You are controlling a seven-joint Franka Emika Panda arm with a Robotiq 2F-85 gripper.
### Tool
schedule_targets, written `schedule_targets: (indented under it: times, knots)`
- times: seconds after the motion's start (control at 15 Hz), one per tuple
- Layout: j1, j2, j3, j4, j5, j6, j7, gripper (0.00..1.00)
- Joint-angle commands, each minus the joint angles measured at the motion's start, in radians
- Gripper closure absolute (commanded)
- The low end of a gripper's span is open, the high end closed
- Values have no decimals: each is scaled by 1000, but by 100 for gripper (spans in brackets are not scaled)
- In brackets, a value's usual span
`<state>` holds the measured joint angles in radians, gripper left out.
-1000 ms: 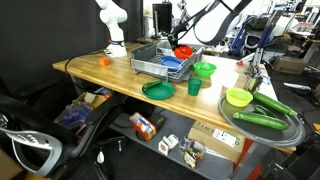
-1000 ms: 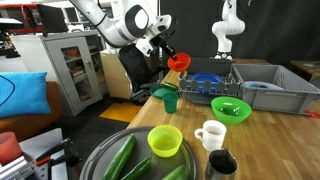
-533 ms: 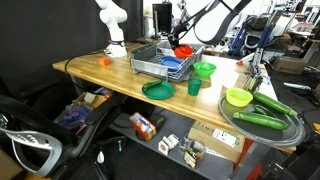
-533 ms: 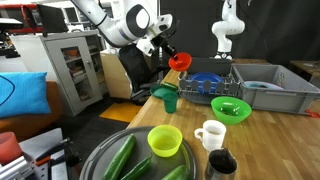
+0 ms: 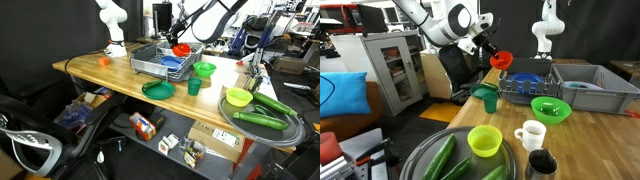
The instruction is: Place the orange bowl on the dish rack
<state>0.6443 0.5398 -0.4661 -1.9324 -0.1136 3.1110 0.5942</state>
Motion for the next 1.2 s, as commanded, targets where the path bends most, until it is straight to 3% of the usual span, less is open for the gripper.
schedule_targets:
  times: [0.0, 0.33, 0.53, 1.0, 1.07, 1.13]
  knots:
    - [-111, 46, 117, 123, 13, -75, -160, 98]
    - [-317, 168, 309, 313, 8, -193, -368, 98]
    - [-405, 257, 372, 429, -2, -228, -478, 98]
    - [-466, 403, 439, 639, -11, -331, -624, 98]
    - [-465, 415, 441, 653, -9, -345, -626, 80]
    - [-461, 424, 435, 664, -11, -355, -623, 78]
